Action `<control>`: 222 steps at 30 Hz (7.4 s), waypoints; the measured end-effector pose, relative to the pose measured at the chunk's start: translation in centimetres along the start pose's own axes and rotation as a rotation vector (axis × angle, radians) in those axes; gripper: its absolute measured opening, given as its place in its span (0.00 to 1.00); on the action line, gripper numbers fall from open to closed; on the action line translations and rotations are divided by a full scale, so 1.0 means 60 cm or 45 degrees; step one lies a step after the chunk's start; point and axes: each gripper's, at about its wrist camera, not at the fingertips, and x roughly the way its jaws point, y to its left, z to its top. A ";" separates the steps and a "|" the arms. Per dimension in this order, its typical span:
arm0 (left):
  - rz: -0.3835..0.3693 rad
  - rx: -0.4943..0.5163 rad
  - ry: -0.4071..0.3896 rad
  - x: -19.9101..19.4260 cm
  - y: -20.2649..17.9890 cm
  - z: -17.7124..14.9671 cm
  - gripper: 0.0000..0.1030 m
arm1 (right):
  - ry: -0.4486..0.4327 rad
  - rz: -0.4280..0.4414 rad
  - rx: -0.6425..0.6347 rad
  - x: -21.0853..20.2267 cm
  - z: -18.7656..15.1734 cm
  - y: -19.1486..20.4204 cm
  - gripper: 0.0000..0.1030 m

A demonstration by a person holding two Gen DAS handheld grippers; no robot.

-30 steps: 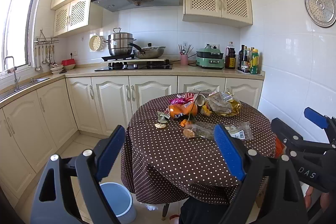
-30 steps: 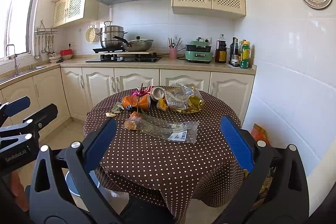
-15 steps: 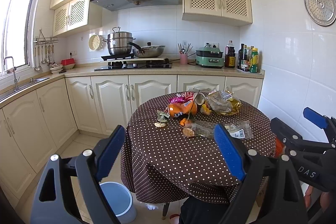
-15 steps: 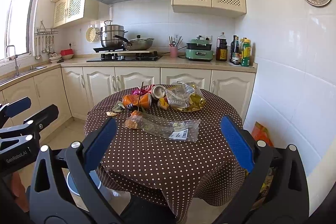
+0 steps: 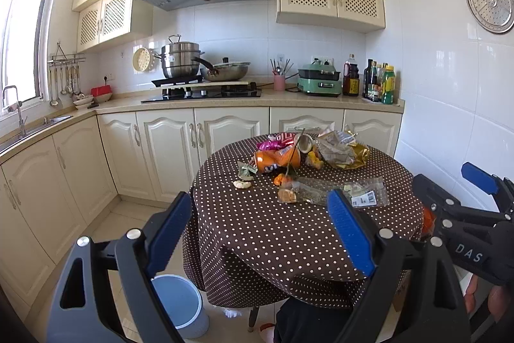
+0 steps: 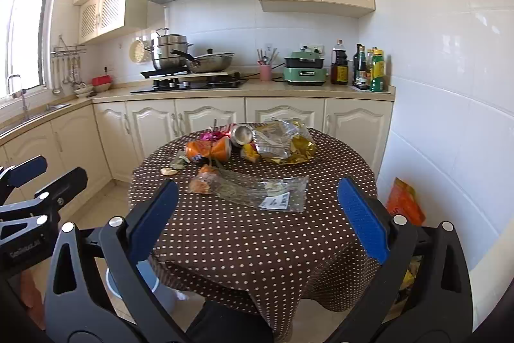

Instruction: Collect trash

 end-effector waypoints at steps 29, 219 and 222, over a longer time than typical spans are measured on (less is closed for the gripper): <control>-0.058 -0.132 0.361 0.286 0.038 -0.031 0.83 | 0.482 0.027 0.301 0.336 -0.061 -0.102 0.94; 0.010 -0.203 0.337 0.419 0.043 0.014 0.66 | 0.248 0.033 0.131 0.369 -0.012 0.004 0.59; 0.009 -0.227 0.403 0.445 0.060 0.004 0.66 | 0.313 0.055 0.108 0.391 -0.010 0.016 0.60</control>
